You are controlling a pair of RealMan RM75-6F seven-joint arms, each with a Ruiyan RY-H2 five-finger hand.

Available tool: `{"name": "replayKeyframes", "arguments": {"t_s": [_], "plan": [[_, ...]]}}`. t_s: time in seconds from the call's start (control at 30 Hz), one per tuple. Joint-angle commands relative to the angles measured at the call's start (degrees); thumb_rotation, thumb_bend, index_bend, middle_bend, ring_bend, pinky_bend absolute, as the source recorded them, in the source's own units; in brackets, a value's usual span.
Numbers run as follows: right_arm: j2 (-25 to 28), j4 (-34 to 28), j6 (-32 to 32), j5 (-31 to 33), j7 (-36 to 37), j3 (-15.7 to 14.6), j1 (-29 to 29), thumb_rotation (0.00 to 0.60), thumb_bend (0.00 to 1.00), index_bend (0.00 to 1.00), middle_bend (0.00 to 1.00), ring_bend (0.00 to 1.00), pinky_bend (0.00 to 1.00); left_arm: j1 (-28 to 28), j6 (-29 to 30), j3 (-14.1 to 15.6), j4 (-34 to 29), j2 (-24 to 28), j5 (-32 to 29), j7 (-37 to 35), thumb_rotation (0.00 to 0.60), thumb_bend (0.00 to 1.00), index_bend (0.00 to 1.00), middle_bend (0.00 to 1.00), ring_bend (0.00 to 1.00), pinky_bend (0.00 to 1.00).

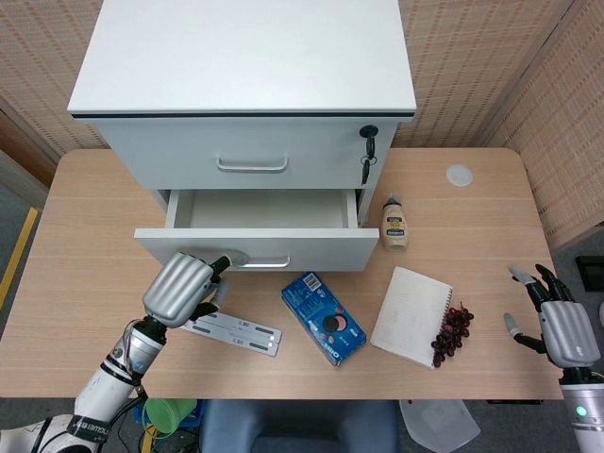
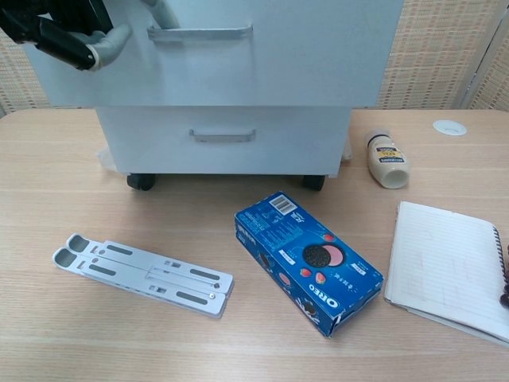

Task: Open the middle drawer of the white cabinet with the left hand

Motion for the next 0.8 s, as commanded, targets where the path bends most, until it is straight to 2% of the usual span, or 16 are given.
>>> {"name": "replayKeyframes", "arguments": {"t_s": [0.03, 0.8], "plan": [[0.0, 0.0, 0.0, 0.0, 0.0, 0.0, 0.0, 0.600, 0.34, 0.14, 0.24, 0.13, 0.15, 0.5, 0.3, 0.4, -0.4, 0.3, 0.7, 0.0, 0.600, 0.65, 0.29, 0.95, 1.00, 1.00], [0.0, 0.0, -0.3, 0.1, -0.1, 0.1, 0.1, 0.600, 0.34, 0.14, 0.24, 0.13, 0.15, 4.5, 1.8, 4.1, -4.7, 1.6, 7.4, 0.8, 0.600, 0.65, 0.29, 0.95, 1.00, 1.00]]}}
